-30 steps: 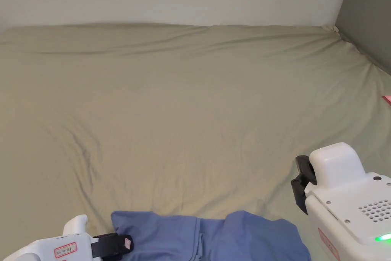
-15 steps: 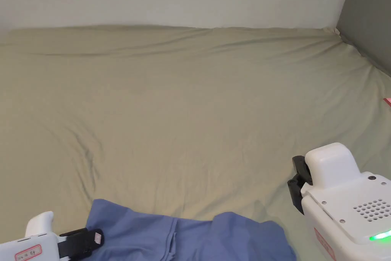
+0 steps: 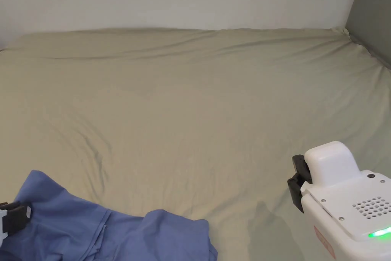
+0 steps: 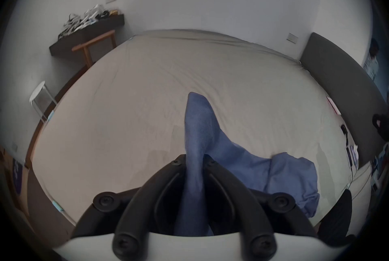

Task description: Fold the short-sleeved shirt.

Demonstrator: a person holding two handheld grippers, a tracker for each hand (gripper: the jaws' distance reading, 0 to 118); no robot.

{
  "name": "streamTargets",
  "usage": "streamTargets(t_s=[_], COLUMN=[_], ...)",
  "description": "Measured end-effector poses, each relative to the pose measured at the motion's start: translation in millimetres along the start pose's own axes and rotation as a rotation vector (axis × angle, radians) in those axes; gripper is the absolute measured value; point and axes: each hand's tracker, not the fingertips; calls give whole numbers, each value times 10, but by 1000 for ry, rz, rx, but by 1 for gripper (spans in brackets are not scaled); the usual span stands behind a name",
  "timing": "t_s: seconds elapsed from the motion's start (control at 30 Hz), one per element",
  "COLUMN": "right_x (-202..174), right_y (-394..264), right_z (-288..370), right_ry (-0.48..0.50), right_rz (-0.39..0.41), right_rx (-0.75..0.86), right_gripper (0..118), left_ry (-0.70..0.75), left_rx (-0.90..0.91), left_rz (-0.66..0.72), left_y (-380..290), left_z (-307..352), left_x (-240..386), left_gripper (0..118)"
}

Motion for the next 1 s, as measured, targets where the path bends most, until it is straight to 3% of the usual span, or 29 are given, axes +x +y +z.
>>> streamTargets(t_s=[0.1, 0.27, 0.53, 1.0], right_x=[-17, 8, 144, 190], right_y=[5, 11, -56, -133], right_z=[10, 73, 105, 8], right_ry=[8, 12, -13, -17], right_rz=[-1, -3, -34, -48], right_rx=[5, 15, 5, -29], right_gripper=[3, 3, 3, 3], left_ry=[-26, -305, -416, -330], left_rx=[-6, -96, -215, -258], left_rz=[-124, -70, -169, -243], left_y=[11, -145, -622, -1055], left_z=[116, -45, -545, -726], left_x=[470, 1111, 1974, 2475], left_gripper=[11, 11, 11, 11])
